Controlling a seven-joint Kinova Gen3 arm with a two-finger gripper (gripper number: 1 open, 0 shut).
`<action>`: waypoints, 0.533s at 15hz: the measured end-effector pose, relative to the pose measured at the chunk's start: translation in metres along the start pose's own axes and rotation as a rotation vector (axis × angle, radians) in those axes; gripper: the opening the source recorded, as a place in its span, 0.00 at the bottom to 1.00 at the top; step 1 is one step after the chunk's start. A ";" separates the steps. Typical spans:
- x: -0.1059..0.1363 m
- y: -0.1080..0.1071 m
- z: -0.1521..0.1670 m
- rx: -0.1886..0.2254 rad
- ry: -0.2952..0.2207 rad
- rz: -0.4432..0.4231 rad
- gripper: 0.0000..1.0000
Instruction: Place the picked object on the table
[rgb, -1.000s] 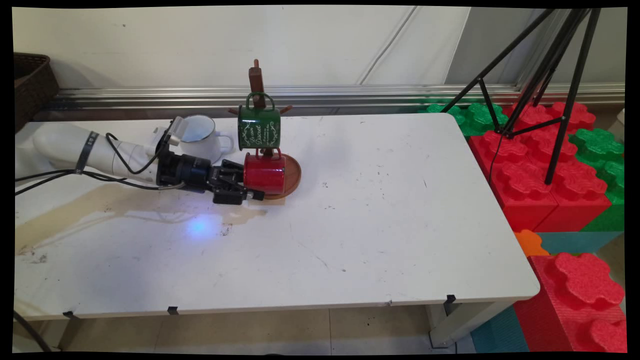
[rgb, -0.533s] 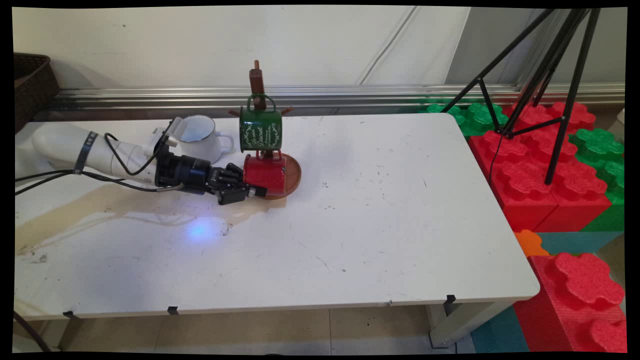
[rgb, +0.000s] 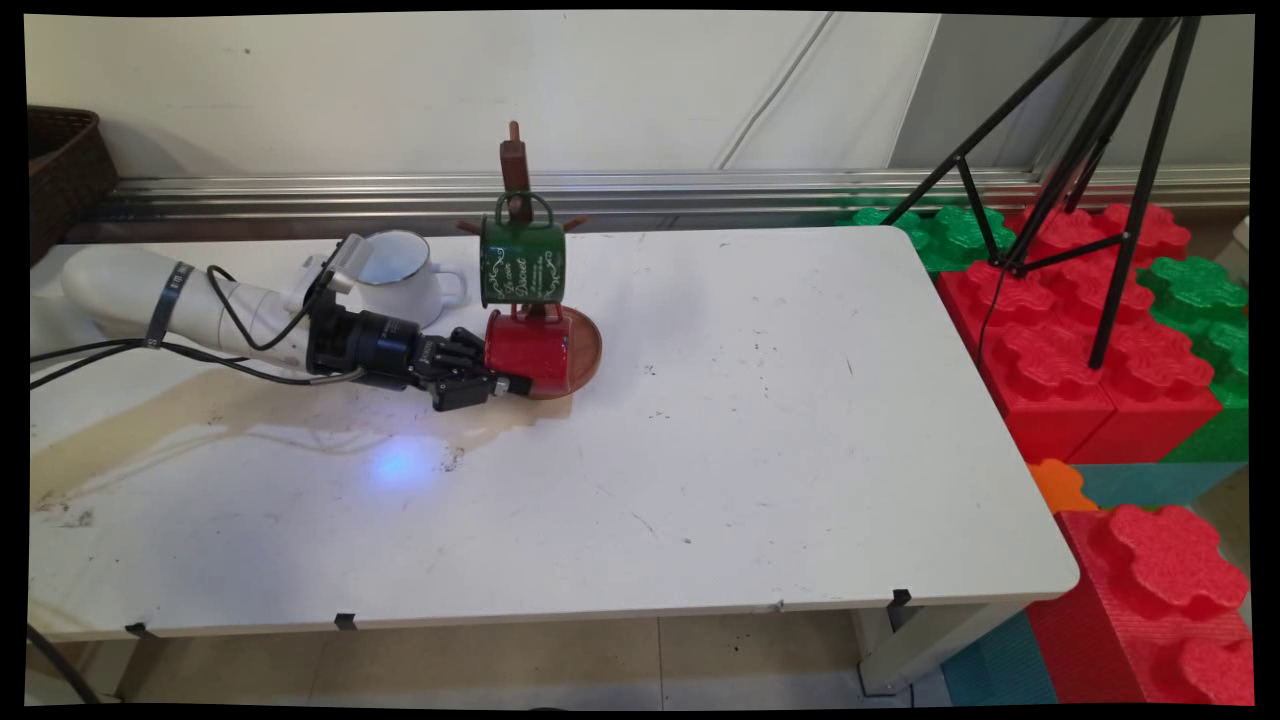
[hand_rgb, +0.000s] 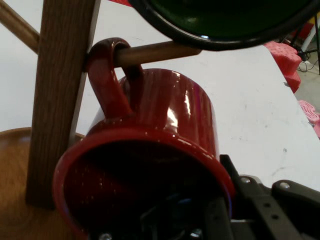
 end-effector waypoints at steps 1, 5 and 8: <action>0.000 0.000 0.000 -0.002 0.000 0.000 0.00; 0.003 0.001 -0.002 -0.007 0.005 0.008 0.00; 0.007 0.003 -0.007 -0.013 0.011 0.021 0.00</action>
